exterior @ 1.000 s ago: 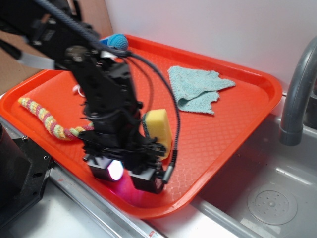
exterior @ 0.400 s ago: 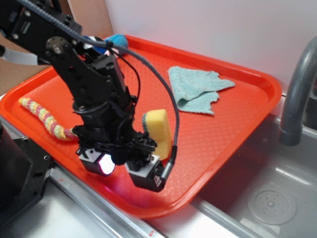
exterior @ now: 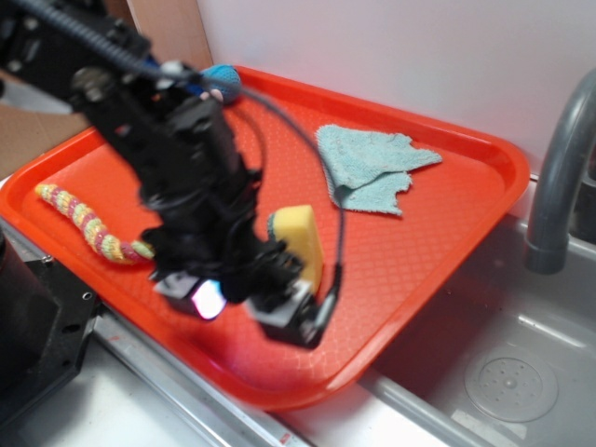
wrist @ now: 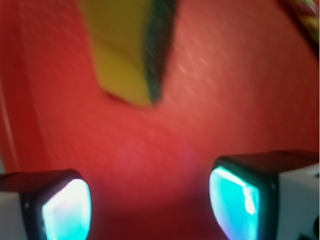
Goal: Grab the green sponge.
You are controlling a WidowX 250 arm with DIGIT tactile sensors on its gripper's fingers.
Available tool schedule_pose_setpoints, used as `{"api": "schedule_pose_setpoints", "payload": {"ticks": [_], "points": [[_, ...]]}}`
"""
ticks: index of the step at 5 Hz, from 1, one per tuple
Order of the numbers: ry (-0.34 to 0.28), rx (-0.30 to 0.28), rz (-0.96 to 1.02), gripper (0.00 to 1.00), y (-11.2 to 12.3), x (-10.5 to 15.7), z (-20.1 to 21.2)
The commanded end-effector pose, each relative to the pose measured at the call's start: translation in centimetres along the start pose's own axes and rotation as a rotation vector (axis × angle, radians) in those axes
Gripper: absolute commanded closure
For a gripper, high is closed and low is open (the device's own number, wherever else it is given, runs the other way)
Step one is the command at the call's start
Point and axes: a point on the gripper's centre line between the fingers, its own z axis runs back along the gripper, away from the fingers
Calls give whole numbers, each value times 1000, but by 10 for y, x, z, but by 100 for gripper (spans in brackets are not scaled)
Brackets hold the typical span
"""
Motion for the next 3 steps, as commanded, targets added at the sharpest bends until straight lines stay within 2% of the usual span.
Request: {"api": "schedule_pose_setpoints", "payload": {"ticks": [1,2,3], "points": [[-21,-18,15,0,-5,32,3],[-22,-6,30,0,2,43,0],[-22,11,30,0,3,35,-1]]}}
